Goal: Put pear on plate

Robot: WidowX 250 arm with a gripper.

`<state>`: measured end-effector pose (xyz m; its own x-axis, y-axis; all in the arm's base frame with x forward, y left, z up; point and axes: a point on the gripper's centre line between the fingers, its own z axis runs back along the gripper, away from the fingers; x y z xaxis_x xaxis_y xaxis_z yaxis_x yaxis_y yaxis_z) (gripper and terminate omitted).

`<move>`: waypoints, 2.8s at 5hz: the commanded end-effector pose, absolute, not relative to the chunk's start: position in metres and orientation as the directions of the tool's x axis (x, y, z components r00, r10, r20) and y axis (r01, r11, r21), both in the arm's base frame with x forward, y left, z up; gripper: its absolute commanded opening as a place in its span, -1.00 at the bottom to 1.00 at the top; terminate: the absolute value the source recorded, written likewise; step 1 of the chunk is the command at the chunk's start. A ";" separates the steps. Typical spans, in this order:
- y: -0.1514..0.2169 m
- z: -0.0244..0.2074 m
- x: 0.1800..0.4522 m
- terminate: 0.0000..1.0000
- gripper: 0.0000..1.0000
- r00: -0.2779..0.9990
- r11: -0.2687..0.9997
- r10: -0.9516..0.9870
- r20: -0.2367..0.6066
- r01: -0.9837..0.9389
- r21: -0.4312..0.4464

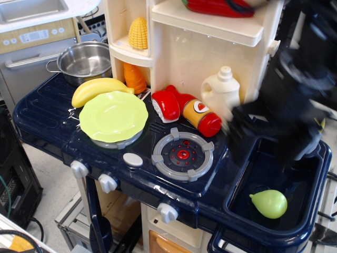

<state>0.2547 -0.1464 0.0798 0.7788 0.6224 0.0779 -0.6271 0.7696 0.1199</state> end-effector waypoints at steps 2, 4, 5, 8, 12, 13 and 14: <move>-0.180 0.076 0.275 -1.00 1.00 0.708 0.714 0.697 0.116 -0.700 -0.022; -0.161 0.023 0.280 -1.00 1.00 0.589 0.612 0.785 0.193 -0.786 -0.087; -0.161 0.008 0.281 -1.00 1.00 0.567 0.590 0.803 0.184 -0.801 -0.103; -0.142 0.054 0.280 -1.00 -1.00 0.597 0.609 0.780 0.186 -0.793 -0.013; 0.045 0.083 0.290 -1.00 -1.00 0.807 0.851 0.497 0.318 -0.526 0.004; 0.079 0.077 0.287 -1.00 -1.00 0.825 0.869 0.479 0.300 -0.495 -0.025; 0.086 0.062 0.286 -1.00 -1.00 0.851 0.883 0.465 0.245 -0.465 -0.064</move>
<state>0.2691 0.0811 0.0451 0.8628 0.4683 0.1905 -0.4633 0.8832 -0.0730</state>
